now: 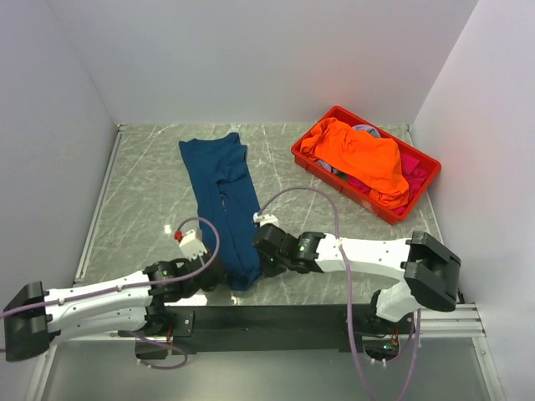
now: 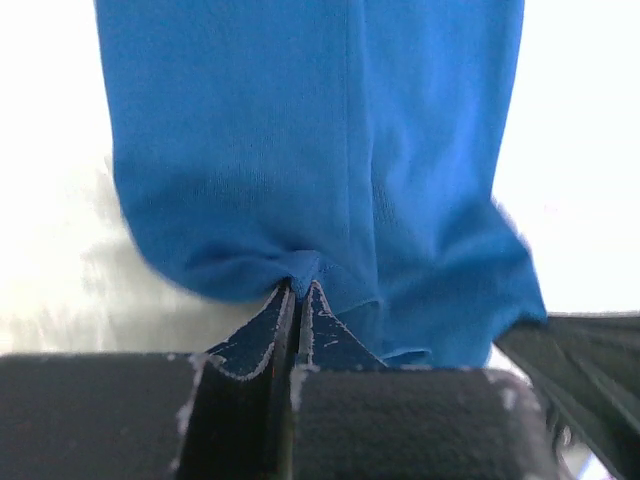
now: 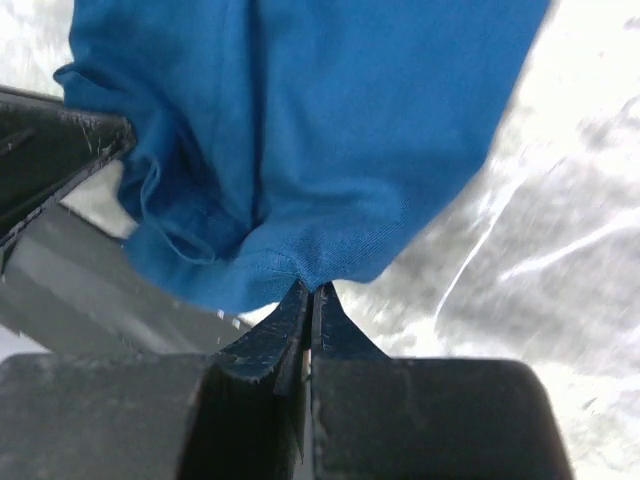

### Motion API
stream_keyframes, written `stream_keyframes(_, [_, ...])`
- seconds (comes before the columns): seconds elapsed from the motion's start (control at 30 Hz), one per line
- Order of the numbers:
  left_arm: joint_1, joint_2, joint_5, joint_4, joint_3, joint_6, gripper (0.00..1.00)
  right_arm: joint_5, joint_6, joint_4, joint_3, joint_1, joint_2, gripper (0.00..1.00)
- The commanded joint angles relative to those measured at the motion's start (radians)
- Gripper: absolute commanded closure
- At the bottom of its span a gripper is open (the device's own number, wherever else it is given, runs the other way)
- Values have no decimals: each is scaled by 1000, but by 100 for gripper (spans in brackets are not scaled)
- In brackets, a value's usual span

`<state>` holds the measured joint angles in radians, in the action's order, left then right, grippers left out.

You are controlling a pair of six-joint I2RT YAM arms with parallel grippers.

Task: Fold and stack the t-shirts
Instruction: Fold the tshirt

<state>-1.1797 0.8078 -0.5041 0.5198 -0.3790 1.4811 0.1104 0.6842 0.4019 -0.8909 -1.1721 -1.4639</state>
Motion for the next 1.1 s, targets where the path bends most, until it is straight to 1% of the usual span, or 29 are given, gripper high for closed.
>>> stream_keyframes(0.0, [106, 33, 38, -125, -8, -183, 100, -12, -66, -24, -61, 43, -33, 100])
stream_keyframes(0.1, [150, 44, 1, -113, -44, -235, 99, -28, -98, -26, -115, 71, -78, 100])
stream_keyframes(0.17, [212, 47, 16, -125, -49, -274, 99, -38, -115, -26, -146, 87, -122, 100])
stream_keyframes(0.2, [239, 48, 24, -153, -44, -313, 99, -46, -132, -29, -175, 109, -139, 100])
stream_keyframes(0.23, [294, 50, 35, -171, -38, -332, 99, -51, -140, -29, -190, 117, -169, 100])
stream_keyframes(0.33, [380, 62, 64, -243, -23, -399, 100, -60, -172, -21, -253, 161, -229, 100])
stream_keyframes(0.5, [472, 105, 65, -305, -38, -481, 99, -77, -225, 6, -376, 224, -323, 100])
stream_keyframes(0.63, [570, 137, 84, -346, -63, -521, 99, -97, -252, 23, -453, 268, -389, 100])
stream_keyframes(0.73, [630, 160, 137, -400, -75, -554, 99, -107, -273, 43, -511, 301, -427, 100])
stream_keyframes(0.87, [669, 212, 159, -448, -113, -585, 99, -107, -302, 84, -608, 325, -483, 100])
stream_keyframes(1.0, [735, 278, 205, -512, -150, -628, 99, -107, -328, 138, -743, 364, -568, 100])
stream_keyframes(1.03, [768, 293, 213, -512, -165, -634, 99, -129, -331, 147, -767, 370, -584, 100])
stream_keyframes(1.07, [781, 321, 220, -546, -172, -642, 99, -132, -336, 153, -810, 376, -599, 100])
